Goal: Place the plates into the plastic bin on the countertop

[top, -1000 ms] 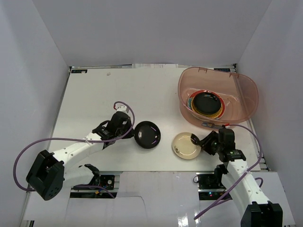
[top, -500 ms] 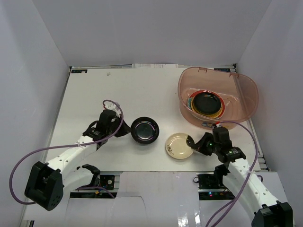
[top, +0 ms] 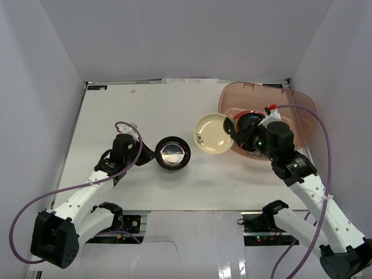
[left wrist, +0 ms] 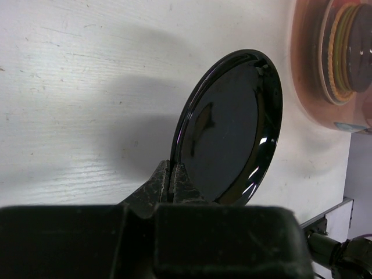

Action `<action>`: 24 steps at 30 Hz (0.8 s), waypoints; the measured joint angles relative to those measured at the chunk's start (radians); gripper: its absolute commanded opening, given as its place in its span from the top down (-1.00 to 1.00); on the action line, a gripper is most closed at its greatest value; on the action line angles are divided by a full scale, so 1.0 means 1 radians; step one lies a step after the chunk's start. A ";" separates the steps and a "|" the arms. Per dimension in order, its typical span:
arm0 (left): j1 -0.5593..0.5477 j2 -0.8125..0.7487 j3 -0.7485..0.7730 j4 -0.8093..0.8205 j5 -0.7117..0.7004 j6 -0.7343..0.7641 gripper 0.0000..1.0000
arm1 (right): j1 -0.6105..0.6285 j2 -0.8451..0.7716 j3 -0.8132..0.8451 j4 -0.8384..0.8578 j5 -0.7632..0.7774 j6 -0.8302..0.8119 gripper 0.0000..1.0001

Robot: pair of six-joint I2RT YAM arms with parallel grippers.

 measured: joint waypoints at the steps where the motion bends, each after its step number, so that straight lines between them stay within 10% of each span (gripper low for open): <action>1: 0.000 0.001 0.000 0.001 0.008 0.000 1.00 | -0.001 0.032 0.041 0.010 0.037 -0.018 0.85; 8: 0.001 0.006 0.005 0.041 0.119 0.000 1.00 | -0.146 0.228 0.172 0.145 0.274 -0.139 0.85; 15: -0.008 0.006 0.092 0.053 0.185 0.001 1.00 | -0.468 0.390 0.140 0.196 0.260 -0.158 0.85; 24: -0.145 0.216 0.403 0.083 0.166 0.021 1.00 | -0.589 0.541 0.068 0.255 0.117 -0.140 0.65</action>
